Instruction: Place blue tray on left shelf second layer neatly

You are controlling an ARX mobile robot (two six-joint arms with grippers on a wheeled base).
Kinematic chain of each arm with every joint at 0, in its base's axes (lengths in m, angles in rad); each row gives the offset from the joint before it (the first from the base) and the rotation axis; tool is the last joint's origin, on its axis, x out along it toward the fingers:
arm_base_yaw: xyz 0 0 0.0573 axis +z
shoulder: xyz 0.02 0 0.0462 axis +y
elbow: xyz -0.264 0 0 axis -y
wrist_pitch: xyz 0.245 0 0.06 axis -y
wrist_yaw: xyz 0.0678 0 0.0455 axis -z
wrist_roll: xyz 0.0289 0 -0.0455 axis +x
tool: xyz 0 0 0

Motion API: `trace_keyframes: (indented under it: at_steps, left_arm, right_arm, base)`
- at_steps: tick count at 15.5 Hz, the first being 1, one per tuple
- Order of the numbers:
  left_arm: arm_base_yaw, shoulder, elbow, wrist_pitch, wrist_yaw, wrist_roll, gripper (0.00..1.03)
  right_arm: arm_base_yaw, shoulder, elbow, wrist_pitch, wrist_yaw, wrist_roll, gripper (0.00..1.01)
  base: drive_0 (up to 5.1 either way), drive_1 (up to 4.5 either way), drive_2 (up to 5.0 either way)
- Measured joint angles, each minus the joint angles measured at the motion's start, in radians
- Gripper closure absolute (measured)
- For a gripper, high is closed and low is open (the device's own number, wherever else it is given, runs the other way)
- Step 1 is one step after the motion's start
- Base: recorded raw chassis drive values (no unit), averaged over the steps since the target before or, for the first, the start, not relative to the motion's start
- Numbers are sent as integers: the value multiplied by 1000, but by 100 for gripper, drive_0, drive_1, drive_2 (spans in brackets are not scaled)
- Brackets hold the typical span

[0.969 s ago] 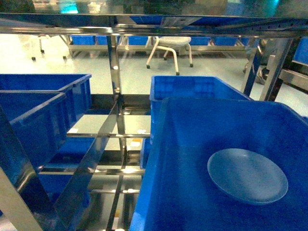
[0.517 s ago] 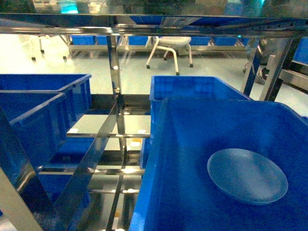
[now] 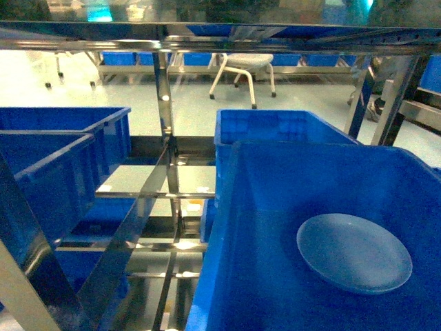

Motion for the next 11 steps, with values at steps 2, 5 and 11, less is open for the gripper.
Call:
trace_keyframes:
  at_steps: [2, 5, 11]
  left_arm:
    - [0, 0, 0, 0, 0, 0, 5]
    - [0, 0, 0, 0, 0, 0, 5]
    - [0, 0, 0, 0, 0, 0, 5]
  right_arm:
    - [-115, -157, 1, -163, -88, 106, 45]
    - [-129, -288, 3, -307, -103, 141, 78]
    - [-128, -618, 21, -684, -105, 148, 99]
  base:
    - [0, 0, 0]
    - [0, 0, 0]
    - [0, 0, 0]
